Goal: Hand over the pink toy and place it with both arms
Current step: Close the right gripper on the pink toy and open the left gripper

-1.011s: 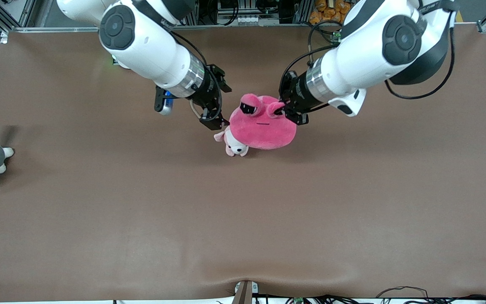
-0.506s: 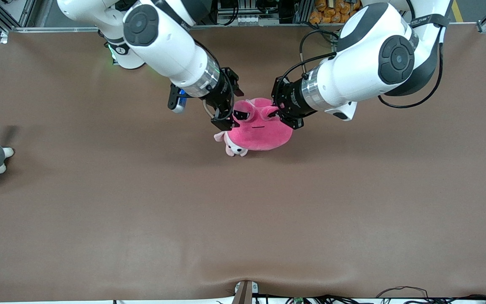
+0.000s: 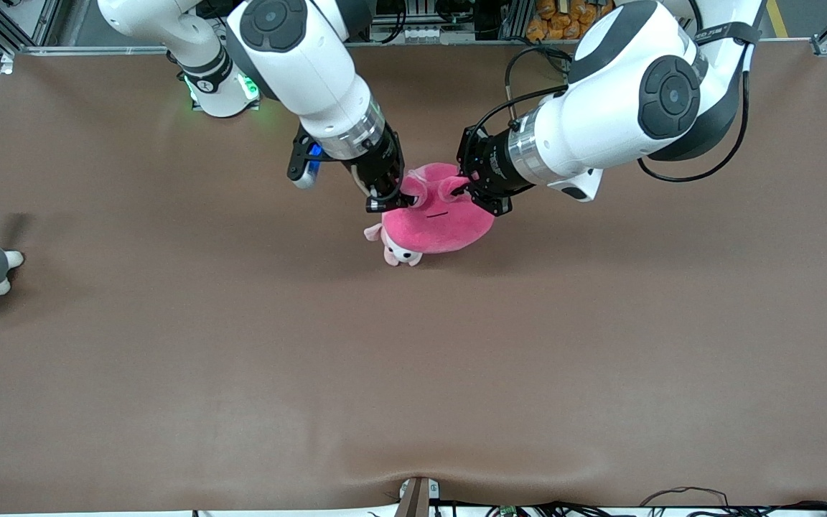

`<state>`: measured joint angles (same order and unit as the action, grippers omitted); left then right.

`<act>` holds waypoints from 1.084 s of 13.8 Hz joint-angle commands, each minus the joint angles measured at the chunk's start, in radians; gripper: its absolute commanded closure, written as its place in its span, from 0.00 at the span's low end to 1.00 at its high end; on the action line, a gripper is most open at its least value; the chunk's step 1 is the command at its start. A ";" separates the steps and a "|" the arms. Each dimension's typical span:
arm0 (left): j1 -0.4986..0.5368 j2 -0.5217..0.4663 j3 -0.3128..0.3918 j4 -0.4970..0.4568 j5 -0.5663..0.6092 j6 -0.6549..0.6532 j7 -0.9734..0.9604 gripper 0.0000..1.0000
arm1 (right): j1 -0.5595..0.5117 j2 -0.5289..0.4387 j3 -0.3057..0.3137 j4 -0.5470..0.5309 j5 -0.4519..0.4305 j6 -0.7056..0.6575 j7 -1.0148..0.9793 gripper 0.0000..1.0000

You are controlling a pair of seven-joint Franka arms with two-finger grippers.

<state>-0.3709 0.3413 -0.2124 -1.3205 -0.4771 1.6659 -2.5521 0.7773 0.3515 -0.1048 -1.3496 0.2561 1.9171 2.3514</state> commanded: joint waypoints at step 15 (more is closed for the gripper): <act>0.295 -0.119 0.018 0.020 0.105 -0.153 0.867 0.00 | -0.654 -0.144 -0.009 0.009 0.083 -0.432 -0.602 1.00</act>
<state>-0.1251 0.2387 -0.1878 -1.2904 -0.4257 1.5433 -1.8480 0.2717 0.2213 -0.1380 -1.3298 0.2760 1.5306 1.9234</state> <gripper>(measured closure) 0.000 0.899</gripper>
